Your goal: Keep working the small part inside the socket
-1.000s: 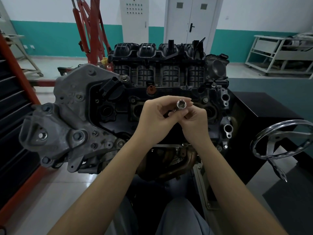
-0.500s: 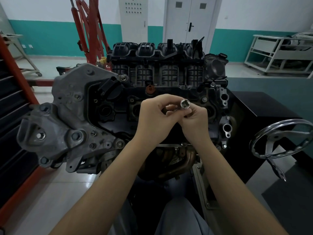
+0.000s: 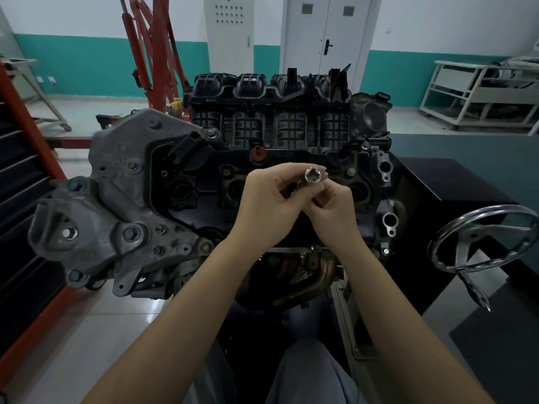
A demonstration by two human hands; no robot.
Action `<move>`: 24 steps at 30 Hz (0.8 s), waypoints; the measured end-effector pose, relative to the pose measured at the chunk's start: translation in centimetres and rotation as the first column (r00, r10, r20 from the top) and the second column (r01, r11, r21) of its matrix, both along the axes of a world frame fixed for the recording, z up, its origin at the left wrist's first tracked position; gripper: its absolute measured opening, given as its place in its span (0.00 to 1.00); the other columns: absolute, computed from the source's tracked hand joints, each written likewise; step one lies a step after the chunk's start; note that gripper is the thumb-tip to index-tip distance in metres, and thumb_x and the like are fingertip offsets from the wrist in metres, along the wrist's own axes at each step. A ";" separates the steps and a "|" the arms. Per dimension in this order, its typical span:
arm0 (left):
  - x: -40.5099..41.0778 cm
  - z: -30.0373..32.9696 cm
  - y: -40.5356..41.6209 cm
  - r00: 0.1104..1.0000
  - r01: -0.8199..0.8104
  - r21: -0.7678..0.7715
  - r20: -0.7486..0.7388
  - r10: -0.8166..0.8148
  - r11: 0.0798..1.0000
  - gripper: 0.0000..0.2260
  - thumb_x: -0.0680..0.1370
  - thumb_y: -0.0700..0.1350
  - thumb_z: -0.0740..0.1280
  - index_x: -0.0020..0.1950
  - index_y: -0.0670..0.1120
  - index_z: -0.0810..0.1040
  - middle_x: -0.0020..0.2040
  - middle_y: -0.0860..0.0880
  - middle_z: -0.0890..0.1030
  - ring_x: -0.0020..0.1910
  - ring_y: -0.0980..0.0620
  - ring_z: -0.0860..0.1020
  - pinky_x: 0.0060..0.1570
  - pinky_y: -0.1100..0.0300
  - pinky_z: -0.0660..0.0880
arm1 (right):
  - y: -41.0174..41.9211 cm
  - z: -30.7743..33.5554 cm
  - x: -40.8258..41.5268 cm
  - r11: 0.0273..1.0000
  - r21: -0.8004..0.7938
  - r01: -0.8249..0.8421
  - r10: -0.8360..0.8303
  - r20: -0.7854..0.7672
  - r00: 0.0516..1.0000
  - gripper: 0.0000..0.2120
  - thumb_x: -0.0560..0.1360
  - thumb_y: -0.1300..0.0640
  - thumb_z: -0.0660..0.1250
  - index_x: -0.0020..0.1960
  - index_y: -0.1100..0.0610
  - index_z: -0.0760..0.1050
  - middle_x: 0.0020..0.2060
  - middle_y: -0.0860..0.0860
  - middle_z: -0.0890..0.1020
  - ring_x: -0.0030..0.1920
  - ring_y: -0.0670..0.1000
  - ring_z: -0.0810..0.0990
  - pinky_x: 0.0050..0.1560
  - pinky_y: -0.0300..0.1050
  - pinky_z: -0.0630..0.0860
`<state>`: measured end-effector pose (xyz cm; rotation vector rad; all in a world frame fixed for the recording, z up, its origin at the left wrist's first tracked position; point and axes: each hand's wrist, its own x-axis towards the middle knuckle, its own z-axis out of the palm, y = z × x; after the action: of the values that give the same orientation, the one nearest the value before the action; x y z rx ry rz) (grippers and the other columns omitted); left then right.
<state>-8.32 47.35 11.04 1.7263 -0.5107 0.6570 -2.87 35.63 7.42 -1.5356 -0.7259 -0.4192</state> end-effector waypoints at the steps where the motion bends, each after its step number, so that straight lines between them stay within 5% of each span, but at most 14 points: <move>1: 0.0 0.0 0.2 0.999 0.045 -0.030 -0.018 -0.046 0.999 0.11 0.74 0.31 0.70 0.54 0.40 0.82 0.49 0.46 0.85 0.52 0.52 0.83 0.56 0.56 0.78 | 0.0 0.1 -0.1 1.000 0.000 -0.008 0.008 -0.010 1.000 0.12 0.73 0.65 0.67 0.46 0.48 0.78 0.39 0.36 0.83 0.44 0.38 0.82 0.45 0.31 0.74; 9: 0.0 0.2 0.3 0.998 0.069 -0.084 0.003 -0.069 0.994 0.11 0.71 0.30 0.73 0.51 0.41 0.82 0.46 0.44 0.85 0.48 0.49 0.84 0.53 0.54 0.79 | 0.1 -0.2 0.2 0.999 0.048 0.009 -0.009 0.000 1.000 0.10 0.73 0.67 0.70 0.48 0.53 0.80 0.42 0.44 0.84 0.47 0.46 0.83 0.48 0.38 0.76; 15: 0.0 0.1 0.6 0.982 0.184 -0.081 -0.033 -0.188 0.979 0.12 0.74 0.27 0.68 0.56 0.35 0.81 0.51 0.40 0.84 0.53 0.47 0.83 0.57 0.56 0.78 | 0.2 -0.1 0.1 0.998 0.019 0.052 -0.052 -0.004 0.999 0.12 0.72 0.66 0.69 0.45 0.48 0.79 0.36 0.36 0.83 0.41 0.38 0.82 0.42 0.30 0.74; 21: 0.1 -0.1 0.3 1.000 0.013 -0.041 0.007 -0.013 0.999 0.09 0.70 0.32 0.75 0.48 0.40 0.83 0.44 0.45 0.85 0.46 0.50 0.84 0.51 0.51 0.80 | 0.0 -0.5 0.5 0.997 0.016 0.071 -0.071 0.006 0.997 0.08 0.71 0.69 0.71 0.48 0.60 0.81 0.42 0.49 0.85 0.45 0.48 0.84 0.48 0.43 0.78; 24: 0.1 -0.1 0.4 0.997 0.076 -0.043 -0.010 -0.077 0.996 0.10 0.72 0.31 0.71 0.51 0.40 0.83 0.46 0.46 0.85 0.49 0.51 0.84 0.52 0.56 0.79 | 0.0 -0.4 0.3 1.000 -0.001 0.018 -0.018 0.008 1.000 0.11 0.73 0.66 0.68 0.50 0.53 0.80 0.42 0.43 0.85 0.47 0.44 0.83 0.48 0.37 0.77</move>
<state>-8.22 47.76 10.96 1.6617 -0.5486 0.5988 -2.59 35.66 7.06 -1.5433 -0.7192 -0.4390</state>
